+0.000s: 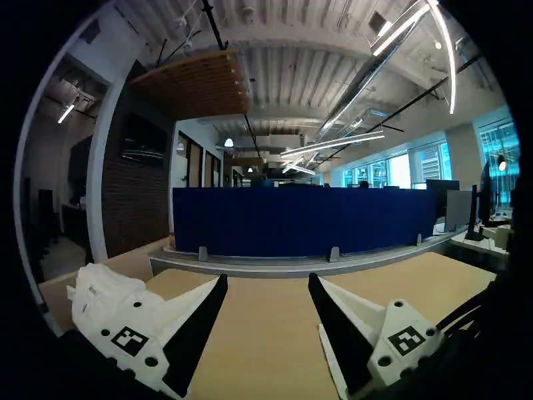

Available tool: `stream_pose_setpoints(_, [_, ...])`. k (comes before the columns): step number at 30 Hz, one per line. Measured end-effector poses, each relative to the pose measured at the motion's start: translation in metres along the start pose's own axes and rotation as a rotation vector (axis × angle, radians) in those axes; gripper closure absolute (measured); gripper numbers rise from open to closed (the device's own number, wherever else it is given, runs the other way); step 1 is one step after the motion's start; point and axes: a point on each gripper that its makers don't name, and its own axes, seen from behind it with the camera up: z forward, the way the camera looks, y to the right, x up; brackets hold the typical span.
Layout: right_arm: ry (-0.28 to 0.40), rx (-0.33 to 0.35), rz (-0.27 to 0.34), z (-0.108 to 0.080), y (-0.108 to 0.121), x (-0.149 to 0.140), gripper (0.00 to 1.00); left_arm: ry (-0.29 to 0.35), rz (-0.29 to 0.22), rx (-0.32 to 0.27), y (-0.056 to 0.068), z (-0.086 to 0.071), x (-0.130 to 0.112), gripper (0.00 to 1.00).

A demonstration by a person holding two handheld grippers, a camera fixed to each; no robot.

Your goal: Fold towel

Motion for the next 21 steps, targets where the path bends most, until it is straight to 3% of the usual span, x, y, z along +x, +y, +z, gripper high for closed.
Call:
stream_pose_setpoints(8, [-0.027,0.013,-0.013,-0.006,0.008,0.023,0.00,-0.047,0.043,-0.082,0.029,-0.004,0.025,0.11])
stream_pose_setpoints(21, [-0.305,0.300,-0.158,-0.023,-0.048,-0.023,0.00,-0.293,0.136,-0.372,0.083,-0.021,-0.016,0.10])
